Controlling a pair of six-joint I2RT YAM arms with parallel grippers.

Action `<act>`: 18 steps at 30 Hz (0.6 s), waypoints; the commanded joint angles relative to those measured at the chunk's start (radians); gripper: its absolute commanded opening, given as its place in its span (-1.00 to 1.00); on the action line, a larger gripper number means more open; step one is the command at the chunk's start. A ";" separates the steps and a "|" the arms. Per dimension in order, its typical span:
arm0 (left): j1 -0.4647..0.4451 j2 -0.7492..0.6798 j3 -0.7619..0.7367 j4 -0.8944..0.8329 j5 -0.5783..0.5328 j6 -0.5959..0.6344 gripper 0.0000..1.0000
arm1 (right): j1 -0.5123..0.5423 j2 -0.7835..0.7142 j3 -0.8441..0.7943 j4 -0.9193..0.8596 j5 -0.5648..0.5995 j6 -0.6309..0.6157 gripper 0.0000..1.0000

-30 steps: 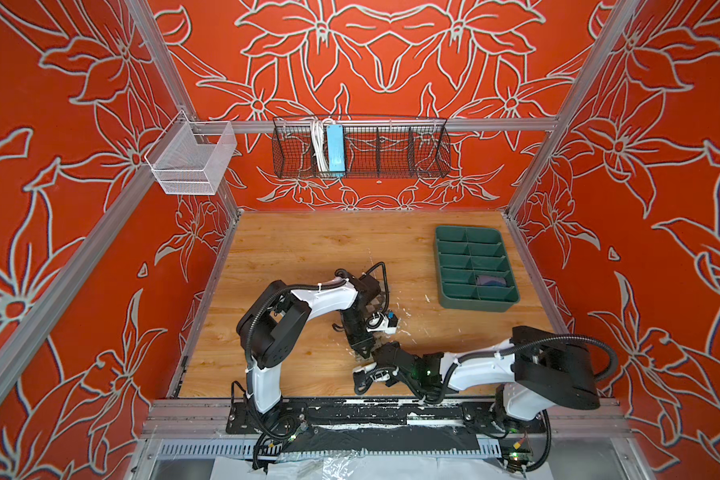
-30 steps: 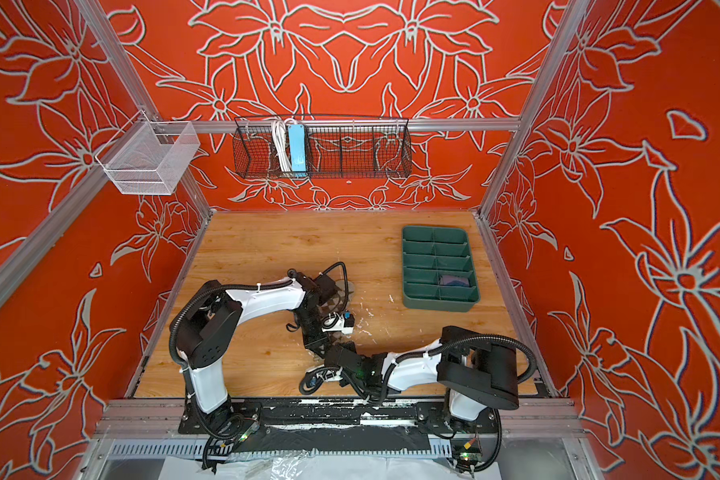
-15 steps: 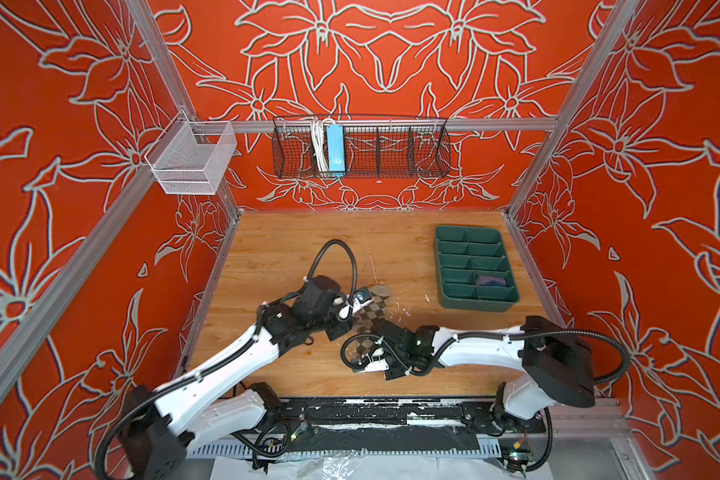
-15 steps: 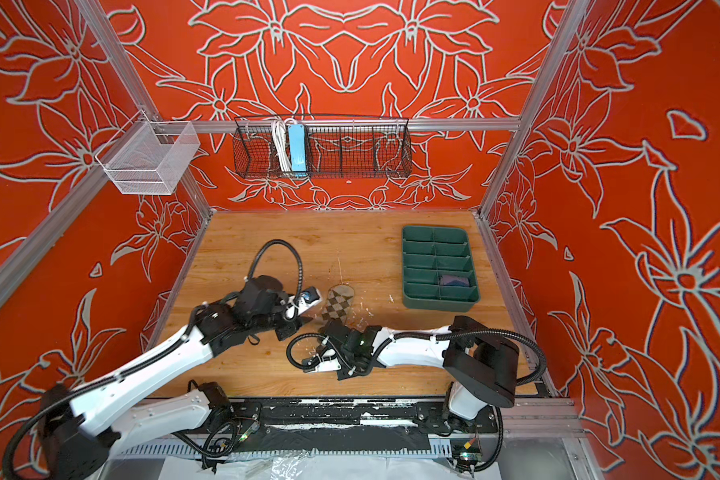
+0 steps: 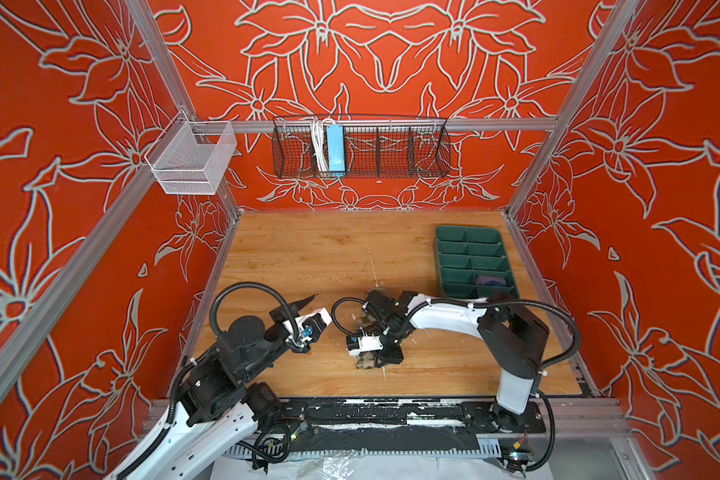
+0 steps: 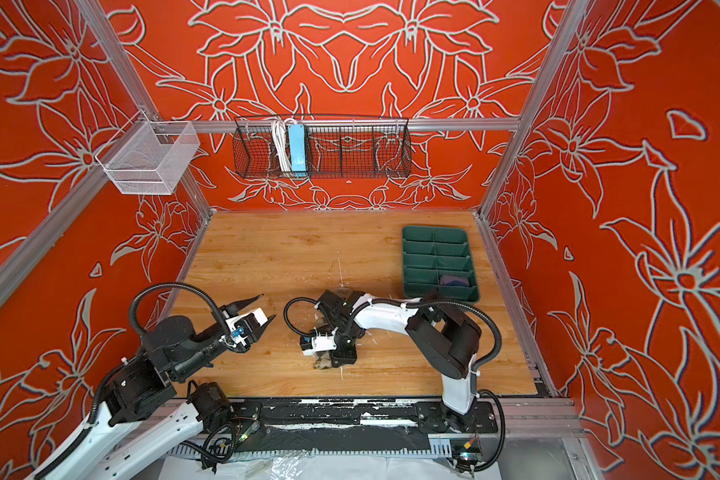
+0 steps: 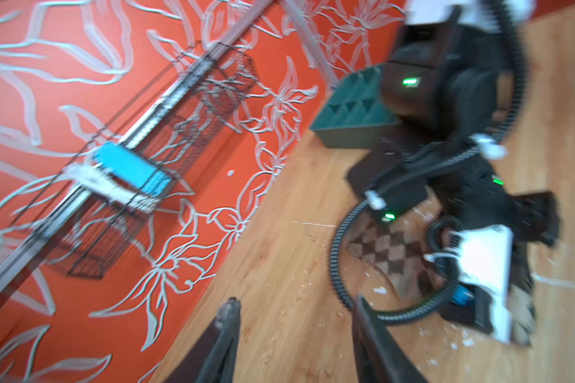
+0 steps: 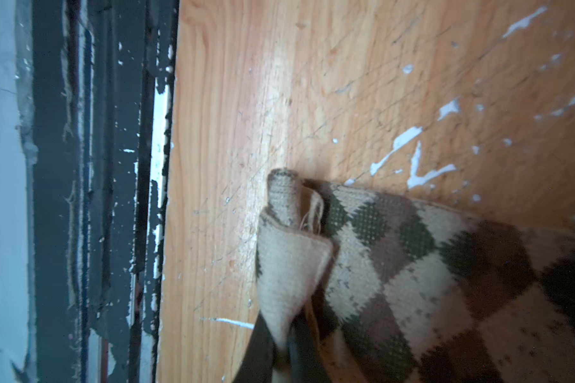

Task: Roll the socks

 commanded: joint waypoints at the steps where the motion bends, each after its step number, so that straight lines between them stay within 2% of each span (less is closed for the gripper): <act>1: -0.019 0.098 0.044 -0.079 0.113 0.122 0.05 | -0.021 0.084 0.060 -0.122 -0.084 -0.019 -1.00; 4: -0.110 0.178 0.025 -0.090 0.107 0.179 0.06 | -0.040 0.147 0.121 -0.167 -0.097 -0.013 -1.00; 7: -0.262 0.246 -0.049 -0.089 0.004 0.233 0.08 | -0.053 0.188 0.156 -0.179 -0.104 -0.013 -1.00; 11: -0.402 0.332 -0.171 0.019 -0.048 0.174 0.10 | -0.069 0.197 0.173 -0.182 -0.095 -0.001 -1.00; 13: -0.435 0.387 -0.214 0.082 -0.057 0.106 0.10 | -0.071 0.195 0.173 -0.181 -0.101 -0.006 -1.00; 15: -0.445 0.453 -0.241 0.137 -0.040 0.059 0.10 | -0.075 0.191 0.173 -0.181 -0.101 -0.009 -1.00; 18: -0.449 0.565 -0.261 0.246 -0.071 -0.028 0.09 | -0.077 0.186 0.171 -0.176 -0.093 -0.006 -1.00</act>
